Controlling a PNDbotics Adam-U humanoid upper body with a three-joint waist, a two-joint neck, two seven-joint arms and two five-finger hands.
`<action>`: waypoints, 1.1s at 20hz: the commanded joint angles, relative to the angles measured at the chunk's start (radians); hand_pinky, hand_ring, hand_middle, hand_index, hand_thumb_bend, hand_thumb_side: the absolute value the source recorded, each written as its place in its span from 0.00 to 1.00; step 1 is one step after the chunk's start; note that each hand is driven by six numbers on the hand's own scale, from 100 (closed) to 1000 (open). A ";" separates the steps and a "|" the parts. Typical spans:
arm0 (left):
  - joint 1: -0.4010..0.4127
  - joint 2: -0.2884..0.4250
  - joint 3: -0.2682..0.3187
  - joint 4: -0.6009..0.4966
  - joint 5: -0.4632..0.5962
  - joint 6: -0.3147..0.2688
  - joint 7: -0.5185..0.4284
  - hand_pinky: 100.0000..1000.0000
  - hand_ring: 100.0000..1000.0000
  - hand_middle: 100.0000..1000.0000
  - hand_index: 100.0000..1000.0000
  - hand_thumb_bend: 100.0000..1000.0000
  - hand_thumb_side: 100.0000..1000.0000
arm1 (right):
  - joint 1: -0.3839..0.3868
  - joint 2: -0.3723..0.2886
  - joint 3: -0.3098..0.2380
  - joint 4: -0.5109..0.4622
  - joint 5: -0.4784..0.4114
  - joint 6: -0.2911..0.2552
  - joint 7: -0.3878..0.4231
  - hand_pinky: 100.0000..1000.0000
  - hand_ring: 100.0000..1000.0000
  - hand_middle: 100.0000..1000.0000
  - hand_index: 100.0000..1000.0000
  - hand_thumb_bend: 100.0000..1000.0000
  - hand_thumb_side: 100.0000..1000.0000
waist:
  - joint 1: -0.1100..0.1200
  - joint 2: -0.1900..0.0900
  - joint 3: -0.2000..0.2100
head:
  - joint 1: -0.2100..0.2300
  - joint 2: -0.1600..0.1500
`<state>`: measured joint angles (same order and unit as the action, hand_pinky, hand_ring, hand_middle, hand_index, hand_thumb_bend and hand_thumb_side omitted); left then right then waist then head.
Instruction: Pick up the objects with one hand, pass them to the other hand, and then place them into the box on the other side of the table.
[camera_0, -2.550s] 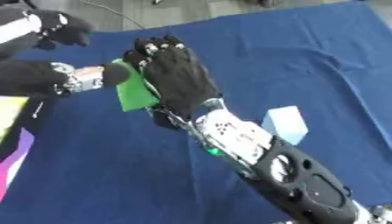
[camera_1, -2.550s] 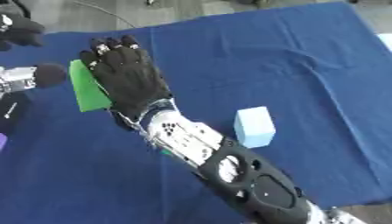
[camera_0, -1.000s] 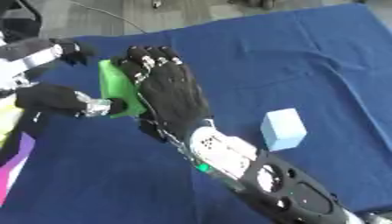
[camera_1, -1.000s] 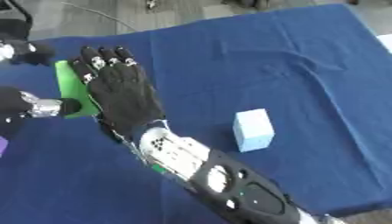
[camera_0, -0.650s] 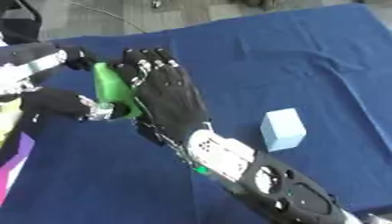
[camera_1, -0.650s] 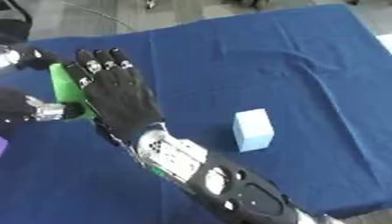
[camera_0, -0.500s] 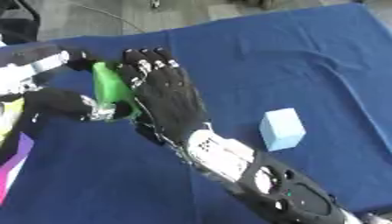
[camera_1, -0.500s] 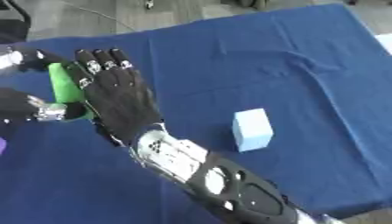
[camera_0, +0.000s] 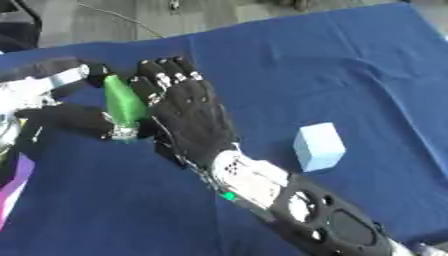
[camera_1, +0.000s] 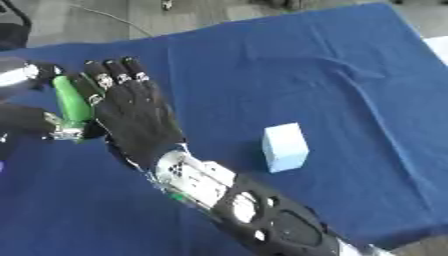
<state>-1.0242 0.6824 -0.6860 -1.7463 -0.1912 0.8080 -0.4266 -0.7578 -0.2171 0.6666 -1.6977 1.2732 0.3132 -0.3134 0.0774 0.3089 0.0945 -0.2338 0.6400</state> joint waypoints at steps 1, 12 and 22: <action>-0.013 0.024 0.031 0.027 0.020 0.099 -0.019 0.82 0.70 0.45 0.64 0.05 0.40 | -0.023 0.006 0.014 -0.032 -0.007 -0.010 -0.009 0.67 0.61 0.57 0.73 0.00 0.00 | -0.004 -0.021 0.002 | 0.000 -0.001; 0.016 0.044 0.046 0.022 0.212 0.099 0.279 0.74 0.53 0.23 0.41 0.00 0.13 | -0.026 0.003 0.024 -0.032 -0.026 -0.032 0.024 0.69 0.68 0.64 0.77 0.32 0.00 | -0.010 -0.021 0.002 | -0.003 -0.002; 0.109 0.118 0.157 0.050 0.316 0.099 0.407 0.73 0.50 0.19 0.38 0.00 0.01 | -0.043 -0.016 0.010 -0.074 0.013 -0.023 0.193 0.80 0.82 0.85 0.90 0.26 0.29 | -0.019 -0.029 -0.010 | 0.002 0.012</action>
<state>-0.9050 0.7579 -0.5615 -1.6937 0.1108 0.9076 -0.0346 -0.7829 -0.2248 0.6895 -1.7422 1.2749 0.2896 -0.1447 0.0571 0.3089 0.0831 -0.2343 0.6489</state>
